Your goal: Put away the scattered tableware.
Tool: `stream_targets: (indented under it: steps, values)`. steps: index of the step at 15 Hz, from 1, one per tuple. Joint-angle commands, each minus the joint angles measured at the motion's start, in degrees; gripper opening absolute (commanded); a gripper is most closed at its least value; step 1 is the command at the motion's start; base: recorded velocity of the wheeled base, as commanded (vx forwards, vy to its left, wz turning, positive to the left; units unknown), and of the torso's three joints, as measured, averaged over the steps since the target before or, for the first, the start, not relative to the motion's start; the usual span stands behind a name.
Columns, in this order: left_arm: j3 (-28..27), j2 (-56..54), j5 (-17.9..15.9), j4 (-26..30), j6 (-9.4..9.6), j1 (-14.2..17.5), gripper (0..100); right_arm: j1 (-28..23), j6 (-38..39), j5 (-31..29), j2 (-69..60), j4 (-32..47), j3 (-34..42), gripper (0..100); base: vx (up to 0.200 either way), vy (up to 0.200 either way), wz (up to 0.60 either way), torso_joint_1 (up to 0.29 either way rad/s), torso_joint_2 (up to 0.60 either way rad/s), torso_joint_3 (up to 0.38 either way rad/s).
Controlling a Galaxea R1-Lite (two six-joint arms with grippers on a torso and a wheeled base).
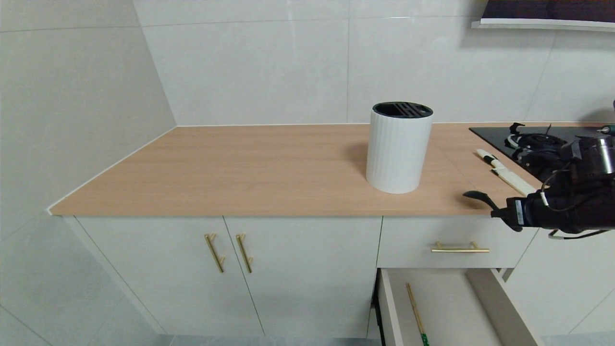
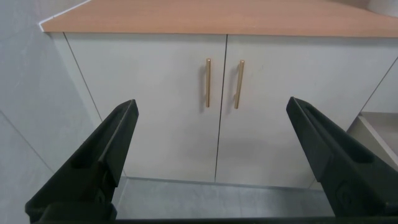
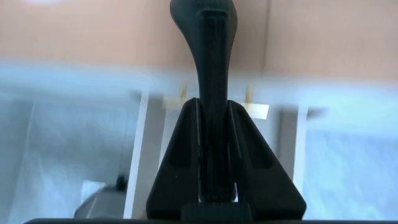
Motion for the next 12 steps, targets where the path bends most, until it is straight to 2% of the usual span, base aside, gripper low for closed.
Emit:
stream_targets:
  steps: [1,4,7,12]
  values:
    - [0.00,0.00,0.04,-0.02,-0.02,0.01,100,4.26,0.84,-2.93,-9.83,-0.37,9.80,0,0.000,0.000,0.00,0.000,0.00,0.000]
    - [0.00,0.00,0.04,-0.11,-0.02,0.01,100,9.45,1.10,-6.54,-13.70,-0.37,15.86,0,0.000,0.000,0.00,-0.019,0.04,0.030]
    - [0.00,0.00,0.04,-0.02,-0.02,0.01,100,9.62,1.19,-6.62,-10.62,-0.46,18.94,0,0.000,0.000,0.00,-0.142,0.38,0.235]
    - [0.00,0.00,0.04,-0.02,-0.02,0.01,100,9.10,1.10,-9.09,-1.22,-1.87,19.99,0,0.000,0.000,0.00,-0.166,0.47,0.312]
